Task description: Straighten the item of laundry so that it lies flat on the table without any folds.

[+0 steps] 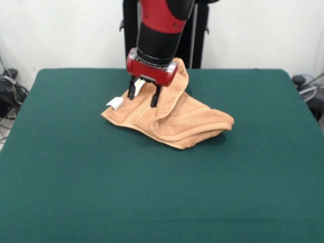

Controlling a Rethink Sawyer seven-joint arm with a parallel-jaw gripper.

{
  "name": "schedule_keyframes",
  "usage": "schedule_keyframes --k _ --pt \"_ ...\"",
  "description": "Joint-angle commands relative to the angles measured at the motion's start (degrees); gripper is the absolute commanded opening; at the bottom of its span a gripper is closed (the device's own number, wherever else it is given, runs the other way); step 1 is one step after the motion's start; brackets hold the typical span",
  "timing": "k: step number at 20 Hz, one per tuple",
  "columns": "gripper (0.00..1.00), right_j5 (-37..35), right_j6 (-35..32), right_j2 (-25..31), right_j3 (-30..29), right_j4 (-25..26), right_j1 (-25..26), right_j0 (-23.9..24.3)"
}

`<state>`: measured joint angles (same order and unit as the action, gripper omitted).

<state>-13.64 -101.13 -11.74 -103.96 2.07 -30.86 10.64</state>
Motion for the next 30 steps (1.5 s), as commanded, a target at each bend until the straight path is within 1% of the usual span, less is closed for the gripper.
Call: schedule_keyframes --k 1,3,4,6,8,10,13,15,18,19,22,26,28,30 --pt "1.0 -2.5 -13.1 1.8 -5.4 -4.0 1.9 0.9" --pt "1.0 0.9 -14.5 2.6 -9.1 -4.2 0.8 0.9" --pt "1.0 3.8 -14.8 3.7 -10.5 -3.8 0.7 1.6" --pt "1.0 8.2 -15.5 6.0 -12.2 -3.6 1.7 3.0" --pt "1.0 10.8 -16.7 7.7 -14.3 -4.1 1.8 3.5" --pt "1.0 10.9 -18.2 7.9 -16.9 -5.3 -0.5 2.2" --pt "1.0 9.4 -18.1 7.9 -19.1 -6.9 -3.7 1.2" --pt "1.0 9.8 -16.8 8.9 -19.3 -7.2 -3.6 2.4" --pt "1.0 11.2 -14.8 11.8 -18.2 -7.1 -1.6 5.0" --pt "1.0 12.3 -14.0 13.0 -18.0 -6.5 -1.0 6.2" --pt "1.0 15.3 -13.6 14.6 -17.7 -5.4 0.7 6.9" --pt "1.0 17.2 -12.8 15.6 -18.3 -3.6 -0.7 7.1" --pt "1.0 17.3 -11.4 17.2 -17.6 -2.5 -0.1 8.6" --pt "1.0 20.0 -10.2 19.3 -16.9 -0.3 2.0 10.9"
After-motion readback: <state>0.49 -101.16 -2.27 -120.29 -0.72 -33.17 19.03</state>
